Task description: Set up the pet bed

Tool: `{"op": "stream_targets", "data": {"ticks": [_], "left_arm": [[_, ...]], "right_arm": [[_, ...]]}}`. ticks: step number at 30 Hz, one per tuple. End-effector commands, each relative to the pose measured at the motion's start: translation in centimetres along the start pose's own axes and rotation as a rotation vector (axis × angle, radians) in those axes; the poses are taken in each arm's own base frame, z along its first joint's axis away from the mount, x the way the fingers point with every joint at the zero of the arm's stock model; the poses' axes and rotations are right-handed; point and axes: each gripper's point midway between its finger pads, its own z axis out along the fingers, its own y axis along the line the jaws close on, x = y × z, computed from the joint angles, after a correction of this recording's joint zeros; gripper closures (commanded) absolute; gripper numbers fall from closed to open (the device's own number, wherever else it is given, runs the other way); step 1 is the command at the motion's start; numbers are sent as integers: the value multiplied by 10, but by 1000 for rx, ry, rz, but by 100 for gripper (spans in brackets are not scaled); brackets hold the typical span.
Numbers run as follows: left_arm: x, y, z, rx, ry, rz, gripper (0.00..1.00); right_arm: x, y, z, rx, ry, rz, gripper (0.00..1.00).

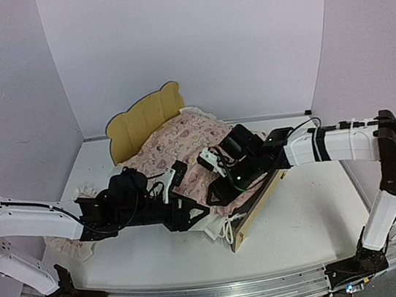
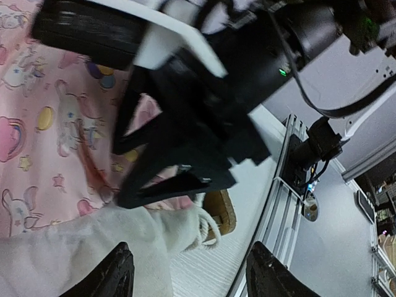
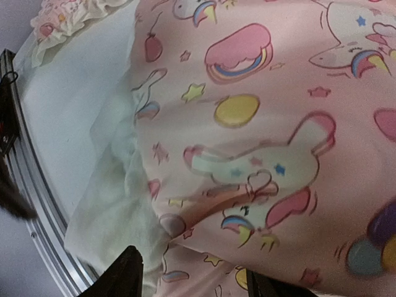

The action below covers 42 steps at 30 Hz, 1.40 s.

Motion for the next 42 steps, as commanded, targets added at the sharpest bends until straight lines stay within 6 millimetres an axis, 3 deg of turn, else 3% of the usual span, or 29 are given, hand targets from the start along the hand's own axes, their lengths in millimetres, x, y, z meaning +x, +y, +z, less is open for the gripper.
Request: {"op": "stream_targets", "data": {"ticks": [1,5,7,9,13,22,28,34,38,42], "left_arm": [[-28,-41,17,87,-75,122,37],[-23,-50,38,56,-65,183,36],[-22,-44,50,18,-56,198,36],[-20,-38,58,-11,-49,207,37],[-17,-33,72,-43,-15,241,37],[-5,-2,108,-216,139,286,49],[5,21,106,-371,170,309,56],[12,24,108,-433,197,382,50],[16,33,106,-484,228,418,63],[-3,43,90,-582,188,465,95]], "right_arm": [[-48,-25,0,90,-139,160,44],[-51,-62,-52,121,-204,261,44],[-51,-60,-84,121,-224,219,41],[-42,-59,-103,147,-203,192,38],[-20,-61,-127,210,-184,147,35],[5,-52,-128,160,-159,137,44],[6,-48,-134,151,-173,128,47],[9,-53,-136,182,-177,118,47],[6,-53,-137,185,-180,113,47],[5,-49,-134,158,-176,88,49]]}}
